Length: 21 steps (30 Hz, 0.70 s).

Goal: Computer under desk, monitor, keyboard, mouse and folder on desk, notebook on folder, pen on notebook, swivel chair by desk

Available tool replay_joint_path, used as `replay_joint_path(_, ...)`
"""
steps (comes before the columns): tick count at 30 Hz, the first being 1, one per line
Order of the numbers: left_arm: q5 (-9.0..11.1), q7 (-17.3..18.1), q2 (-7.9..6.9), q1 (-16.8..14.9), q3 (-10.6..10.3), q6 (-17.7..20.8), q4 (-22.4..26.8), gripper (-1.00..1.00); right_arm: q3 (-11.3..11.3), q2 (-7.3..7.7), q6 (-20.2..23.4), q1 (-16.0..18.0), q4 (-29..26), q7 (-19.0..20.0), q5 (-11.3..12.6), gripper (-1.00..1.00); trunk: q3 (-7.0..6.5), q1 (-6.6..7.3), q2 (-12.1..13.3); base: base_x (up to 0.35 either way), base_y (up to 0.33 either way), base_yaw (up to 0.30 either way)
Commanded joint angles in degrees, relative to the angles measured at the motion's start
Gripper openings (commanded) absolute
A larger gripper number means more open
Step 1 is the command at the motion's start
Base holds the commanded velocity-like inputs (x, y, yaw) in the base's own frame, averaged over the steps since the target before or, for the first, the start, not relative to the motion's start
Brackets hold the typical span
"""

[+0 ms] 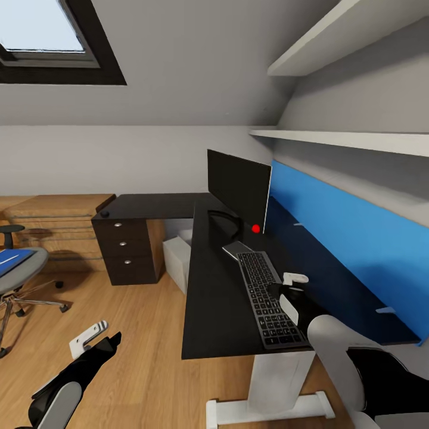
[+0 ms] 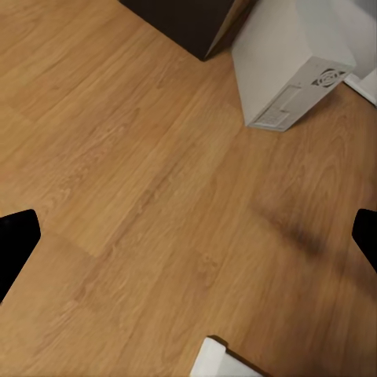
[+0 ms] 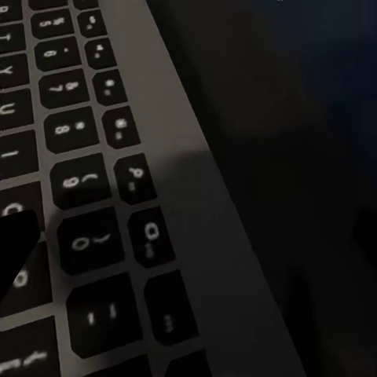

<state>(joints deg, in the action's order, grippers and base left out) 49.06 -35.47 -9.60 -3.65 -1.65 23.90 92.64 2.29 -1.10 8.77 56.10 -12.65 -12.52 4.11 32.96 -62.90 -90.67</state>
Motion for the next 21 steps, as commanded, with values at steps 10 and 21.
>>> replay_joint_path(10,0.4,-0.3,-0.26,0.0,-1.8,0.0,-0.2,1.00,0.3,-0.03,0.2,0.0,2.1,-0.1,0.7,1.00,0.07,0.00,0.0,-0.015,0.000,0.000)
replay_joint_path(21,0.4,-0.3,-0.33,0.0,-1.8,-0.1,-0.3,1.00,0.3,-0.04,0.1,0.0,2.1,-0.1,0.7,1.00,0.07,0.00,0.0,-0.159,0.000,0.000)
